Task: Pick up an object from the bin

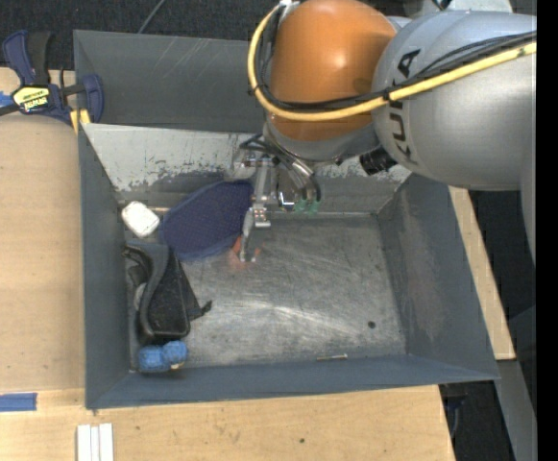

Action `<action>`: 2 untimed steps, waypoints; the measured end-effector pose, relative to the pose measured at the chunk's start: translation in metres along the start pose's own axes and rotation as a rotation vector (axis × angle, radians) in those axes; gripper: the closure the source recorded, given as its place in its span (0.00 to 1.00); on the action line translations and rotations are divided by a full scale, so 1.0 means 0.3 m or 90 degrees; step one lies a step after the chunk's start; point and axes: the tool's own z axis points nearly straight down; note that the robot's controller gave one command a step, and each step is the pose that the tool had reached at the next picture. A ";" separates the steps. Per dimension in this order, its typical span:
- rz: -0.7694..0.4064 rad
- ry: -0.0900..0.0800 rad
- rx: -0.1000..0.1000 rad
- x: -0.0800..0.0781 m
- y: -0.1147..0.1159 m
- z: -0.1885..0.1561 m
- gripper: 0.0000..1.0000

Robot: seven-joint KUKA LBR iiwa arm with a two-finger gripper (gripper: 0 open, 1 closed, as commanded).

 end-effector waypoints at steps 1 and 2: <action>-0.073 -0.021 -0.002 -0.028 0.193 0.508 0.00; -0.189 -0.009 0.000 -0.107 0.097 0.421 0.00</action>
Offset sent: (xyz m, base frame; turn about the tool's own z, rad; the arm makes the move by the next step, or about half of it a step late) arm -0.0006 0.0586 -0.1589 -0.1177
